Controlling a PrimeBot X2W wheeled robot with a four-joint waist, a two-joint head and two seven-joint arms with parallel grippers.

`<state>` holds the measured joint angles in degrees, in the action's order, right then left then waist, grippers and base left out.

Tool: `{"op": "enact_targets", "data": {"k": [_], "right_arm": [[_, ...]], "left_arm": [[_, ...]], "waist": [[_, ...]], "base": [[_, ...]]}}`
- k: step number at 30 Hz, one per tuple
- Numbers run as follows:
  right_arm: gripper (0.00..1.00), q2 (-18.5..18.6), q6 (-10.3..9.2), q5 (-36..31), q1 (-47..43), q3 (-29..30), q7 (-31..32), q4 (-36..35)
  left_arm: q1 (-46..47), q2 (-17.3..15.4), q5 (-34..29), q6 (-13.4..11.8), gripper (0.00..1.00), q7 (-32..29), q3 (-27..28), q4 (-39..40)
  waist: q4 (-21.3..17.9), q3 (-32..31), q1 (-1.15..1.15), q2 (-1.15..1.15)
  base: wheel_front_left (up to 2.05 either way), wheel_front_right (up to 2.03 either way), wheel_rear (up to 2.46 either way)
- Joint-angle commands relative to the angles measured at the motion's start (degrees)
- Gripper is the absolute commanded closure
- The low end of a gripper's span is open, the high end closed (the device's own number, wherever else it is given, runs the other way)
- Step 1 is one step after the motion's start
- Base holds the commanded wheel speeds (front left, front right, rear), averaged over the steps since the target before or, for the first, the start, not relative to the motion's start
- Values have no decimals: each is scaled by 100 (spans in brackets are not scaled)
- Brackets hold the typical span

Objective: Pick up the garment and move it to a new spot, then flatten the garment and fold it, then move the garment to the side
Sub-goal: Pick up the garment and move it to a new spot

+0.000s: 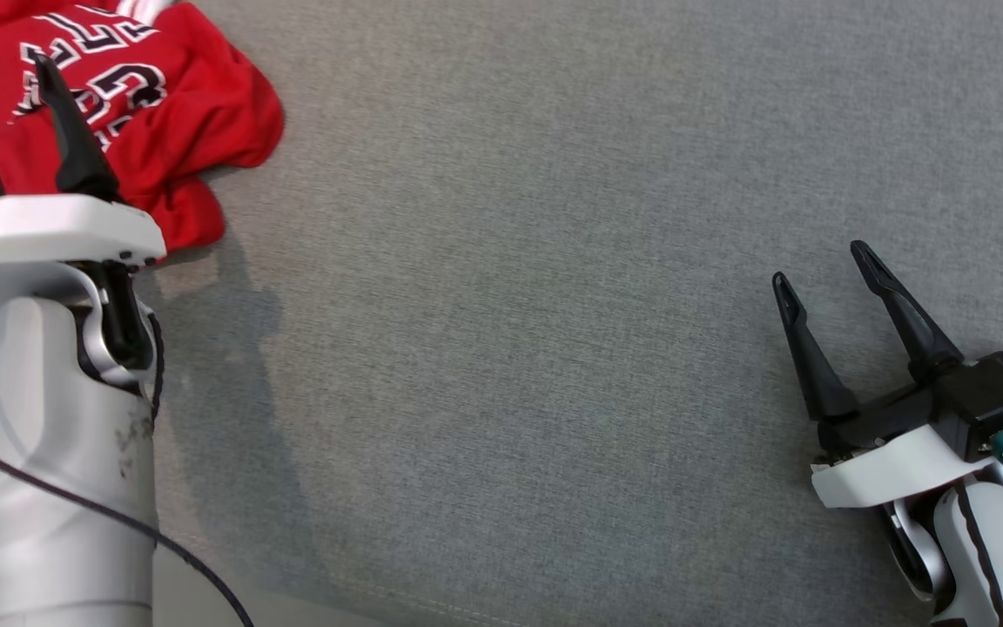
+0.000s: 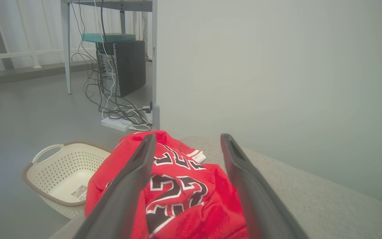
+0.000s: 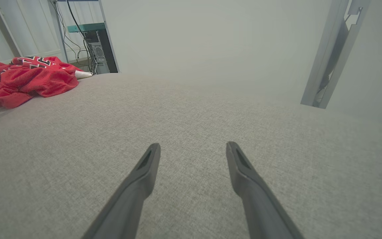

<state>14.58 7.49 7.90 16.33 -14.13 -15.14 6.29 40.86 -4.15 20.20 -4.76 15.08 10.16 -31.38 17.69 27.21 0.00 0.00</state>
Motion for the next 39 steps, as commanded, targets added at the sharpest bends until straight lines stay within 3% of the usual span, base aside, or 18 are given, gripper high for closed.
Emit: {"op": "enact_targets", "data": {"k": [1, 7, 15, 23, 27, 28, 29, 39], "right_arm": [[0, 24, 2, -28, 61, 7, -2, -22], [0, 59, 2, -34, 91, 1, 1, -1], [0, 6, 2, 14, 211, -38, 5, 34], [0, -114, 2, 84, 221, -54, 4, -7], [0, -156, 2, 100, 207, -42, 4, -42], [0, -162, 2, 105, 206, -42, 3, -45], [0, -171, 2, 106, 206, -42, 3, -43], [0, -265, 2, 131, 154, -41, -1, 1]], "left_arm": [[277, -105, -27, -1, 0, 6, 55, -347], [1070, -410, 27, -101, 0, -326, 103, -1649], [1950, -846, 150, 52, 0, -1765, 2, -3199], [2080, -1029, 172, 421, 0, -3061, -199, -3980], [1969, -1059, 123, 499, 0, -3062, -283, -4041], [1945, -1086, 101, 499, 69, -2948, -304, -4010], [1924, -1104, 93, 522, 100, -2829, -324, -3979], [1609, -1092, 32, 751, 100, -875, -388, -3553]], "waist": [[-140, 154, 0, 0], [-253, 317, 0, 0], [-424, 412, 0, 0], [-598, 372, 0, 0], [-652, 340, 0, 0], [-663, 330, 0, 0], [-674, 317, 0, 0], [-704, 63, 0, 0]], "base": [[0, 0, 0], [0, 0, 0], [0, 0, 0], [0, 0, 0], [0, 0, 0], [0, 0, 0], [0, 0, 0], [0, 0, 0]]}}
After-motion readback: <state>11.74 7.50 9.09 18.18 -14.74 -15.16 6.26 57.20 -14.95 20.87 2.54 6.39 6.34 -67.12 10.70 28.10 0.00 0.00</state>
